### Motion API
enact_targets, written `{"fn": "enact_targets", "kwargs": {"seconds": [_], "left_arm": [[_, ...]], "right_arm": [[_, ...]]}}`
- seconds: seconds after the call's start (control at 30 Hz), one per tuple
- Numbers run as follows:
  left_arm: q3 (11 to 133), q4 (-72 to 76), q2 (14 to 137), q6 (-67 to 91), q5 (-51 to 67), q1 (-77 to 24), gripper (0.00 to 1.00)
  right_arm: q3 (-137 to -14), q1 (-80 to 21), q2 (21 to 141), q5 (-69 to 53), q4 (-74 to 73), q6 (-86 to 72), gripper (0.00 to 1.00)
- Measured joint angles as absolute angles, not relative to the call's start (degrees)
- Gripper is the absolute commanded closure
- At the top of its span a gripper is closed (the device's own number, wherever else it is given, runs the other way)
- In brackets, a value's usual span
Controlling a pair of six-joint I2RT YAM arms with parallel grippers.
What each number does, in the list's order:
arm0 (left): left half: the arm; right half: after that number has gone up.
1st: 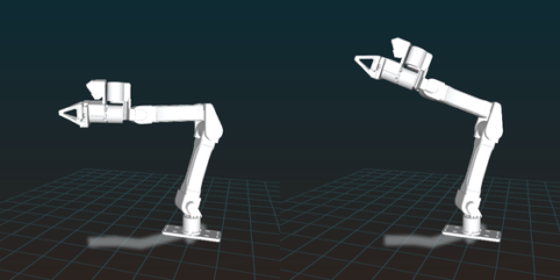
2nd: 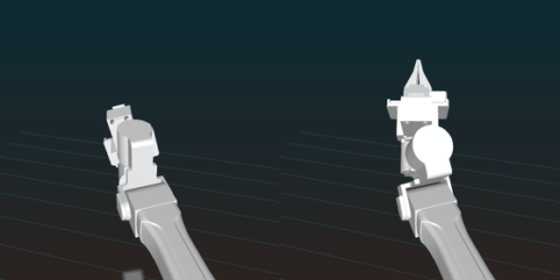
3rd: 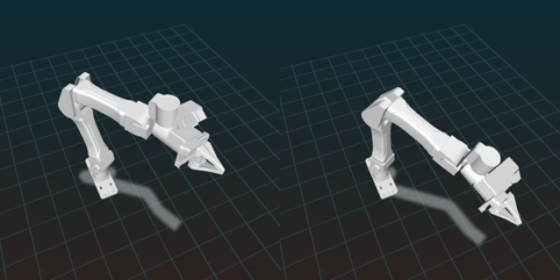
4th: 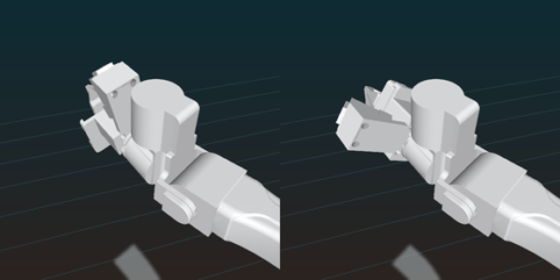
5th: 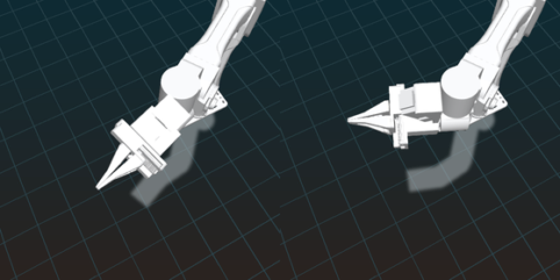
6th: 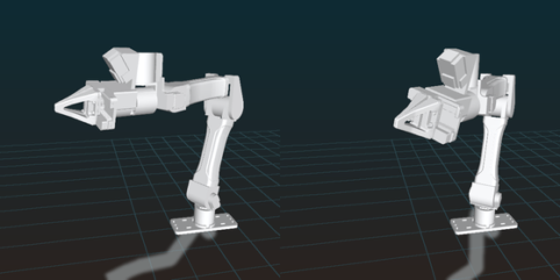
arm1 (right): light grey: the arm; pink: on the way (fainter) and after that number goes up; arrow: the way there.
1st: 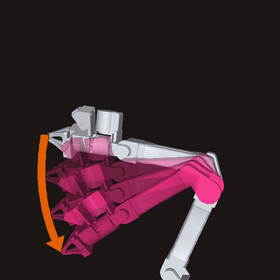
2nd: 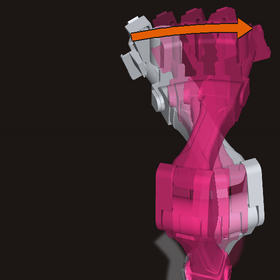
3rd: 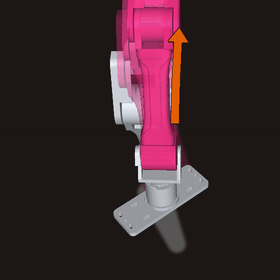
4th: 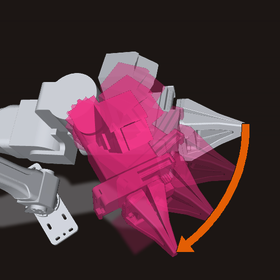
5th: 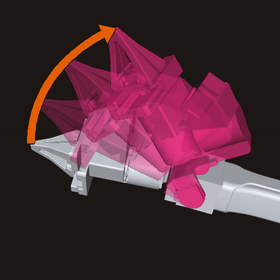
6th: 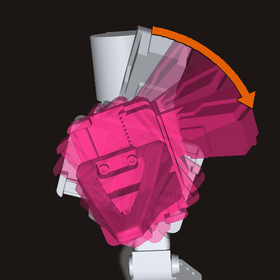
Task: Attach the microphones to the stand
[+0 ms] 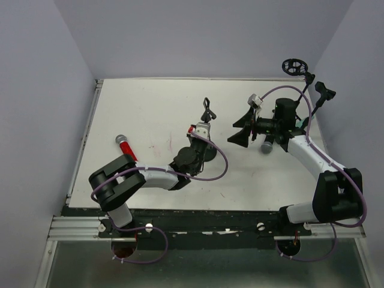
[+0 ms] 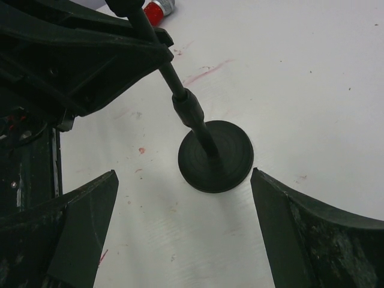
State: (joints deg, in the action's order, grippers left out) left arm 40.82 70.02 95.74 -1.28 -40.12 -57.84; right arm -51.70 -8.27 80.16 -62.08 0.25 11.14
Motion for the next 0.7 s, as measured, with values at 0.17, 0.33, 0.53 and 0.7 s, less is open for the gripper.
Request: {"fn": "enact_targets", "kwargs": {"seconds": [0.17,0.33,0.53,0.7], "left_arm": [[40.25,70.94,95.85,-3.62,-38.94,-57.87,1.00],[33.32,73.12,90.72,-4.78,-25.58,-54.87,1.00],[27.31,63.72,79.24,-0.36,4.64,-39.44,1.00],[33.78,48.84,76.55,0.60,30.85,-28.05,1.00]], "right_arm": [[-51.75,-8.27,80.29,-62.11,-0.19,11.64,0.00],[-52.01,-8.27,80.36,-62.15,-1.13,12.49,0.00],[-52.03,-8.27,80.38,-62.24,-1.65,13.37,0.00],[-52.03,-8.27,80.95,-62.39,-1.85,13.58,0.00]]}}
